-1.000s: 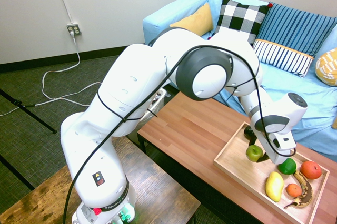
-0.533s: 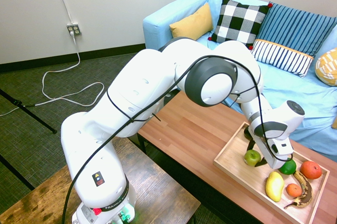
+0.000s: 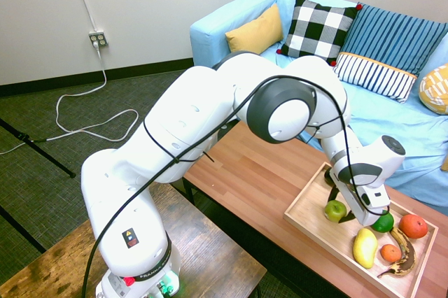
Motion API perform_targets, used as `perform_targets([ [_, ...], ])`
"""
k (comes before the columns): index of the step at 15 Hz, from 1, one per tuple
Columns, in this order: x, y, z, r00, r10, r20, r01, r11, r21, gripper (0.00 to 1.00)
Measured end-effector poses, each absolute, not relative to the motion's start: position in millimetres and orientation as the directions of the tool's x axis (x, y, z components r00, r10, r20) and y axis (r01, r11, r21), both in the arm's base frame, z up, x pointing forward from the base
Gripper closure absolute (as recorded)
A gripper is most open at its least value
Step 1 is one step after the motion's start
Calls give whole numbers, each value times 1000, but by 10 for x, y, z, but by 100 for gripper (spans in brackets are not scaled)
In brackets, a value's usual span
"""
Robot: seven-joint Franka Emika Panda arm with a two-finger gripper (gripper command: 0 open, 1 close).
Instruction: Put the apple in the tray
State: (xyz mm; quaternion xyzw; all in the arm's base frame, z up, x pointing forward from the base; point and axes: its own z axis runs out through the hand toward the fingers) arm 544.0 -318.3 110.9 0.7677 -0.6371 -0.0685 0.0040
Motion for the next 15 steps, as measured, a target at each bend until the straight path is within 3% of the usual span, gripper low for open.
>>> perform_targets([
  [6, 5446, -3224, 1183, 178, -978, -107, -980, -185, 67, 0],
  [15, 5297, -3251, 2225, 170, -984, -63, -985, -168, -34, 0],
])
